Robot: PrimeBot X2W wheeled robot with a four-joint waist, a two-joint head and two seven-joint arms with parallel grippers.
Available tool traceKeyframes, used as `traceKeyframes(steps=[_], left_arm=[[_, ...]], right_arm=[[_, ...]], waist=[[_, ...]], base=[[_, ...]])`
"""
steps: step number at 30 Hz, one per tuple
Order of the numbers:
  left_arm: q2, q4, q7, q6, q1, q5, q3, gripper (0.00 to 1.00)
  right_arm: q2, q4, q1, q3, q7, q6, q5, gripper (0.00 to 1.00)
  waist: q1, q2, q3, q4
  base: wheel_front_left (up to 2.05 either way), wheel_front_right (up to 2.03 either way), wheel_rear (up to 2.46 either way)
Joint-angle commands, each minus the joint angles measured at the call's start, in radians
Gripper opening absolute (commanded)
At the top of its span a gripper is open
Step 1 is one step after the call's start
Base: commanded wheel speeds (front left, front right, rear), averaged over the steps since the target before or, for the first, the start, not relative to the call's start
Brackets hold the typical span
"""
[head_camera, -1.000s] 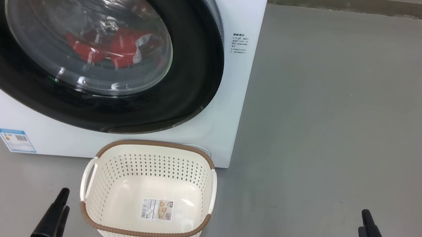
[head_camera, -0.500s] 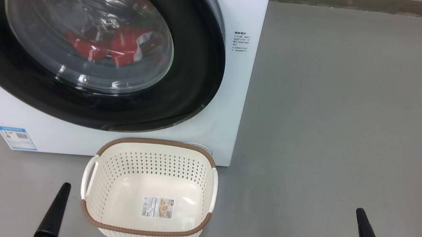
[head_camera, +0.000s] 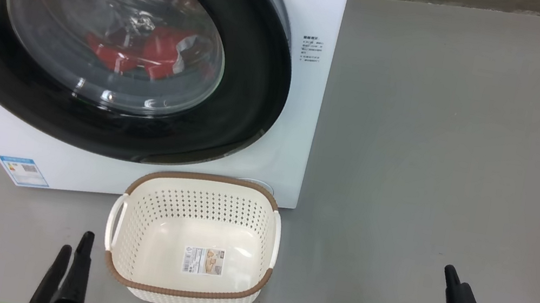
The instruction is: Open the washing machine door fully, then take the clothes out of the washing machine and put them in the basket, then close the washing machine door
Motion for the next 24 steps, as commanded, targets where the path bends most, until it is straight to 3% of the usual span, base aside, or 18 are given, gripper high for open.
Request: traceKeyframes(steps=[1,24], left_arm=[[0.019,-0.037,-0.013,0.006,-0.004,0.035,0.013,1.00],[0.025,-0.079,-0.084,0.017,0.027,0.337,0.011,1.00]], right_arm=[[-0.015,-0.031,-0.015,0.016,-0.012,0.000,-0.033,1.00],[-0.021,-0.030,0.001,0.050,-0.083,0.000,-0.269,1.00]], waist=[[-0.0001,-0.0001,0.001,0.000],[-0.0001,-0.0001,0.000,-0.002]], base=[[0.00,0.00,0.00],[0.00,0.00,0.00]])
